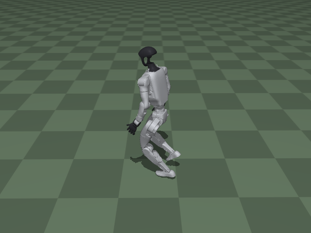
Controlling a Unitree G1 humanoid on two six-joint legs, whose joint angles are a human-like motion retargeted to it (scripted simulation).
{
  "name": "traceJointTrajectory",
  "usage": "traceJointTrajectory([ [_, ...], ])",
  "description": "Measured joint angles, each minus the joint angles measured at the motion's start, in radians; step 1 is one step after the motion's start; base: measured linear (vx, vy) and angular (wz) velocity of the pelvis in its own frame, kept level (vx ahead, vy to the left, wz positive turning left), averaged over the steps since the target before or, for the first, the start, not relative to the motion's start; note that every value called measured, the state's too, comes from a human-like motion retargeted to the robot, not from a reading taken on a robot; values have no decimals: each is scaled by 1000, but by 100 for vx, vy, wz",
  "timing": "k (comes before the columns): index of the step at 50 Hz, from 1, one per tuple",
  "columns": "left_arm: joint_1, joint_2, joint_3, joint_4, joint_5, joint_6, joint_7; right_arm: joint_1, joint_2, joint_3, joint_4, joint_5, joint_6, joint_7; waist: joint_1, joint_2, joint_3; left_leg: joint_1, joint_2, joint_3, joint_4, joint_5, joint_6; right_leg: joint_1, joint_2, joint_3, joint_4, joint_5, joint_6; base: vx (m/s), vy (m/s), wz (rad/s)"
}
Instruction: Run
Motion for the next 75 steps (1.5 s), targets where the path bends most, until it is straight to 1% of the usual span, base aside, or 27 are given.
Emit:
traceJointTrajectory([
  [5,-18,0,-15,-167,28,-60,8,79,24,-2,96,-23,6,19,-67,30,12,169,9,-37,-212,206,-135,-121,29,-6,-202,61,57,63,-19,61],
  [7,-28,12,-18,-223,31,-87,14,99,38,0,131,-29,9,30,-82,32,27,239,18,-27,-298,240,-162,-153,27,-7,-296,93,92,59,-20,34],
  [10,-41,44,-16,-306,38,-122,23,111,61,4,176,-37,14,47,-92,25,54,367,39,5,-445,258,-170,-195,21,-8,-444,128,149,59,-21,7],
  [12,-48,71,-9,-356,44,-143,34,114,71,4,190,-43,16,49,-94,11,66,461,36,26,-565,202,-146,-232,11,4,-523,150,192,56,-23,-13],
  [15,-50,97,-2,-398,51,-167,45,128,78,3,196,-55,13,47,-86,-23,76,530,11,13,-552,12,-112,-303,-8,43,-533,134,227,53,-26,-30],
  [17,-54,120,5,-405,47,-169,52,120,83,-1,197,-65,11,45,-81,-32,85,596,14,-3,-541,-87,-96,-328,-9,46,-471,90,211,62,-27,-33],
  [20,-54,130,7,-361,37,-154,60,93,91,-9,198,-74,7,30,-81,-40,117,685,29,-22,-480,-196,-88,-331,-3,43,-319,7,155,64,-27,-31],
  [22,-57,113,4,-281,36,-137,64,65,92,-9,196,-63,1,9,-85,-27,145,707,63,-26,-401,-182,-108,-307,26,26,-255,-52,112,64,-25,-32],
  [23,-72,95,0,-217,37,-129,61,43,89,-3,194,-51,-2,-3,-92,-3,162,709,102,-20,-354,-138,-131,-282,49,1,-249,-68,93,63,-23,-33],
  [25,-79,60,-20,-103,54,-107,51,13,80,14,181,-29,-12,-16,-96,32,177,671,165,-3,-225,-24,-168,-244,95,-31,-256,-87,59,58,-21,-44],
  [28,-57,19,-56,40,94,-68,14,-11,64,54,142,-9,-29,-23,-82,71,164,535,244,16,8,208,-217,-195,154,-68,-306,-103,16,50,-14,-59],
  [30,-38,5,-77,112,123,-43,-17,-24,54,77,111,-1,-37,-21,-64,88,146,433,305,43,160,303,-217,-158,182,-92,-349,-123,-4,47,-8,-61],
  [31,-29,5,-82,137,137,-33,-34,-32,48,84,95,5,-39,-17,-50,94,135,382,340,60,233,313,-199,-133,195,-102,-378,-135,-11,47,-6,-61],
  [33,-14,11,-87,175,161,-16,-63,-52,34,96,65,17,-42,-9,-17,101,118,286,410,91,370,291,-148,-75,222,-117,-441,-157,-22,48,-4,-61],
  [35,2,25,-85,195,182,-5,-85,-73,20,103,37,30,-44,-4,25,101,104,197,470,114,480,219,-90,-5,249,-121,-514,-175,-26,49,-3,-61],
  [40,61,63,-63,200,222,-1,-107,-108,-8,101,-27,55,-52,-2,150,82,86,10,522,148,579,11,-5,200,309,-92,-694,-208,-10,52,1,-63],
  [45,133,78,-52,185,252,-14,-117,-127,-18,75,-76,79,-60,-3,242,54,87,-133,496,207,454,-99,17,394,327,-38,-803,-262,15,58,4,-57],
  [48,164,73,-56,176,264,-21,-122,-131,-19,64,-87,82,-65,0,270,34,91,-195,450,244,287,-114,-7,489,300,-23,-838,-292,36,62,6,-37],
  [54,183,67,-74,154,274,-31,-116,-139,-13,53,-74,40,-67,20,271,-23,94,-285,321,258,-155,-93,-74,640,224,-53,-875,-339,78,65,9,-1],
  [57,186,62,-74,148,267,-32,-103,-125,-6,58,-49,32,-60,18,274,-38,91,-356,331,221,-134,-87,-71,675,193,-72,-808,-395,73,71,8,-46],
  [60,177,59,-73,153,240,-24,-86,-93,8,55,-5,34,-49,0,290,-56,78,-415,358,176,68,-8,-41,708,145,-88,-712,-410,75,82,10,-73],
  [62,160,58,-80,155,196,-15,-80,-53,21,43,27,35,-40,-6,294,-68,58,-439,360,160,170,26,-24,694,89,-114,-599,-269,101,81,14,-38],
  [65,133,53,-85,115,131,-8,-72,4,20,22,53,31,-21,15,261,-103,23,-426,294,177,202,66,4,565,-29,-113,-337,36,126,78,15,20],
  [67,110,59,-79,62,101,-7,-57,24,4,15,45,24,-12,26,222,-114,9,-377,237,179,158,96,-3,455,-98,-106,-199,104,85,80,13,43],
  [70,76,74,-62,-21,75,-15,-26,50,-27,13,11,11,-13,18,152,-105,-2,-266,163,145,55,174,-57,309,-121,-96,-120,53,36,83,7,51],
  [73,60,91,-46,-92,81,-29,4,83,-60,19,-35,-7,-24,-15,85,-73,4,-151,146,114,11,272,-118,204,-51,-97,-209,-11,43,85,1,48],
  [75,56,101,-41,-130,90,-42,20,104,-79,23,-59,-19,-31,-39,55,-43,19,-85,151,91,23,301,-150,154,18,-95,-313,-22,63,87,1,19],
])
